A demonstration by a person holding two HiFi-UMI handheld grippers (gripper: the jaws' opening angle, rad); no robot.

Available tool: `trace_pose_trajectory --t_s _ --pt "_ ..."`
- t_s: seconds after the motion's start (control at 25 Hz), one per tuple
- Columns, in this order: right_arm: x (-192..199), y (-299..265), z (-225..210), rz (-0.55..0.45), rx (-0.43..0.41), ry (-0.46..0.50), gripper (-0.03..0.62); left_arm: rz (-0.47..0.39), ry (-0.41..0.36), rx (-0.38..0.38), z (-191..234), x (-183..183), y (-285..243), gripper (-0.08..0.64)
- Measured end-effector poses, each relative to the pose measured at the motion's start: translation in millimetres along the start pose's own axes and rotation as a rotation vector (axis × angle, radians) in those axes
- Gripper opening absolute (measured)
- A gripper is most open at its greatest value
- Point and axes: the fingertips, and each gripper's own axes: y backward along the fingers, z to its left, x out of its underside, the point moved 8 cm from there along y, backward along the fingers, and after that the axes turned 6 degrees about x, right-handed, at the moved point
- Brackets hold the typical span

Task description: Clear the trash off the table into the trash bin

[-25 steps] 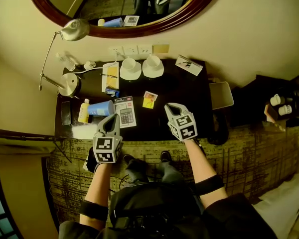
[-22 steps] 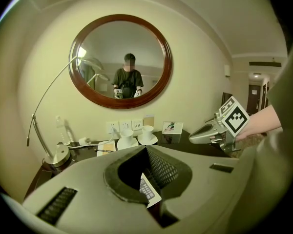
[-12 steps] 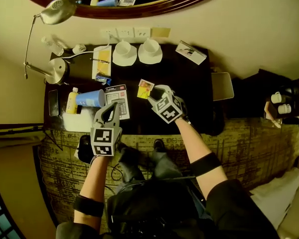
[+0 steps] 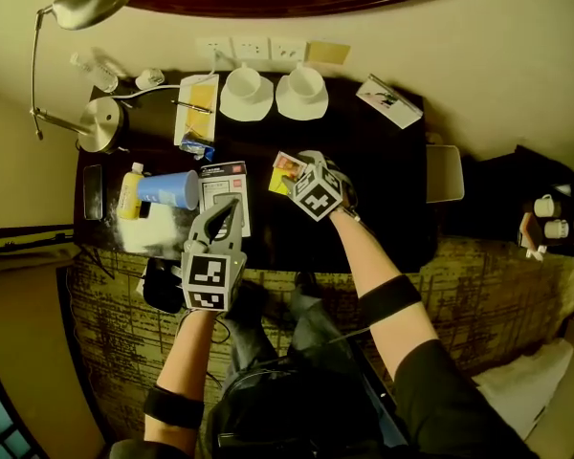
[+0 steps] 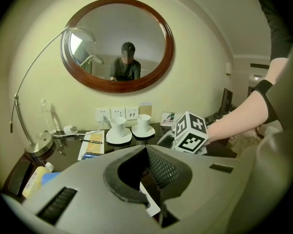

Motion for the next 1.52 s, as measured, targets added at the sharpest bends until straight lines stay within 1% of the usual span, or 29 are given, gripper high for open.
trace_pose_trajectory --t_s 0.16,0.24,0.28,0.4,0.44,0.56,0.72,0.84,0.96,1.16,1.28,1.4,1.52 --pt "4 -15 3 0.035 -0.023 0.003 0.251 0.008 0.023 -0.017 2 10 -2 0.000" --pt "5 -19 4 0.042 -0.032 -0.012 0.234 0.009 0.029 -0.025 2 13 -1 0.000" --pt "6 -20 3 0.043 -0.036 -0.027 0.217 0.010 0.031 -0.028 1 14 0 0.001" --pt "8 -21 2 0.046 -0.025 -0.078 0.117 0.015 0.035 -0.035 0 16 4 0.001" --pt "9 -21 3 0.047 -0.022 -0.090 0.093 0.017 0.037 -0.037 0 17 5 0.001" --pt "5 -16 0 0.031 0.000 -0.102 0.072 0.022 0.035 -0.043 -2 17 8 0.001" --pt "5 -12 1 0.019 -0.003 -0.125 0.031 0.021 0.050 -0.053 -1 17 12 0.001" --pt "3 -2 -2 0.001 0.021 -0.141 0.026 0.019 0.055 -0.060 -3 16 14 0.001" --pt "-3 13 -5 -0.023 0.037 -0.186 0.025 0.020 0.054 -0.067 -4 15 20 0.001" --pt "-28 69 -9 -0.141 0.079 -0.250 0.025 0.011 0.062 -0.075 -5 5 31 0.001" --pt "-38 111 -7 -0.257 0.092 -0.310 0.026 -0.013 0.069 -0.070 -4 -9 37 0.001" --pt "-46 156 -2 -0.373 0.109 -0.363 0.026 -0.047 0.060 -0.063 -3 -26 41 0.001" --pt "-45 201 4 -0.467 0.133 -0.411 0.026 -0.082 0.055 -0.077 -1 -43 43 0.001"
